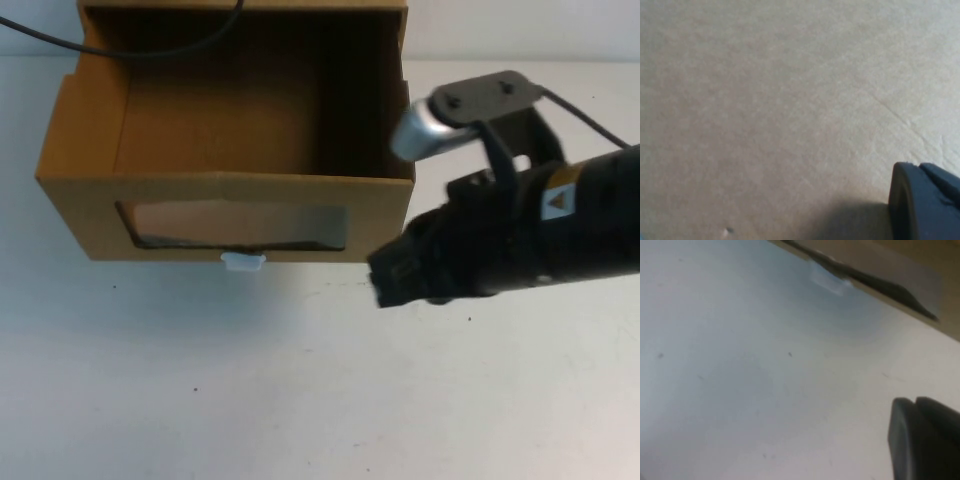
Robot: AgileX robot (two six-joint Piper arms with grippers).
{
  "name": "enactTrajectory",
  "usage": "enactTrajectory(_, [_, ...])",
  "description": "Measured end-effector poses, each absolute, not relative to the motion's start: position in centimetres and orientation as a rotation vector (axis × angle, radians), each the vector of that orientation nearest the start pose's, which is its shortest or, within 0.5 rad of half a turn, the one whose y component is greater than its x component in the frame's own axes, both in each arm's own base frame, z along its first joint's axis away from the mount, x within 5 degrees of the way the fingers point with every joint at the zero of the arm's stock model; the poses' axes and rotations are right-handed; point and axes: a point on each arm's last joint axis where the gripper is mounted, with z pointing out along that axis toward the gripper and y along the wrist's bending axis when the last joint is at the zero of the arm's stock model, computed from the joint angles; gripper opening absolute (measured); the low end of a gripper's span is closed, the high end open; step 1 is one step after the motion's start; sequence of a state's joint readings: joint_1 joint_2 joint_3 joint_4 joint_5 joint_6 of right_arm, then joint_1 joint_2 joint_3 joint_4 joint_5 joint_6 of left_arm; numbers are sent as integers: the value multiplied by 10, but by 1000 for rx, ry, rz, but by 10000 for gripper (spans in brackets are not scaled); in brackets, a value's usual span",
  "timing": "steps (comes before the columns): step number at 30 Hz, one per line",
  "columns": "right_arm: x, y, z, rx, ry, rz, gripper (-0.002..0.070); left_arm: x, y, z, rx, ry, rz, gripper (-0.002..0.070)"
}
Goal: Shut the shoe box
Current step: Close the shoe box with your right arm
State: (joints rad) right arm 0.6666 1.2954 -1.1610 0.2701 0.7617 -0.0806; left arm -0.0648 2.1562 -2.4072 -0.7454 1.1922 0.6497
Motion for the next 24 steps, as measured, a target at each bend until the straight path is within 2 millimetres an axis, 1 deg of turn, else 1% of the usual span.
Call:
enactTrajectory(2, [202,205,354,-788,2214,616,-11,465,-88,393,746,2058,-638,-5])
enactTrajectory(4, [199,222,357,-801,2122,652,-11,465,-88,393,739,2062,-643,-5])
enactTrajectory(7, [204,238,357,-793,2053,678,-11,465,-88,393,720,2071,-653,-5])
enactTrajectory(14, [229,265,347,-788,2053,666,-11,465,-88,393,711,2076,-658,-5])
enactTrajectory(18, [239,275,345,-790,2044,659,-11,465,-88,393,711,2076,-658,-5])
enactTrajectory(24, [248,284,344,-781,2018,658,-11,465,-88,393,711,2076,-658,-5])
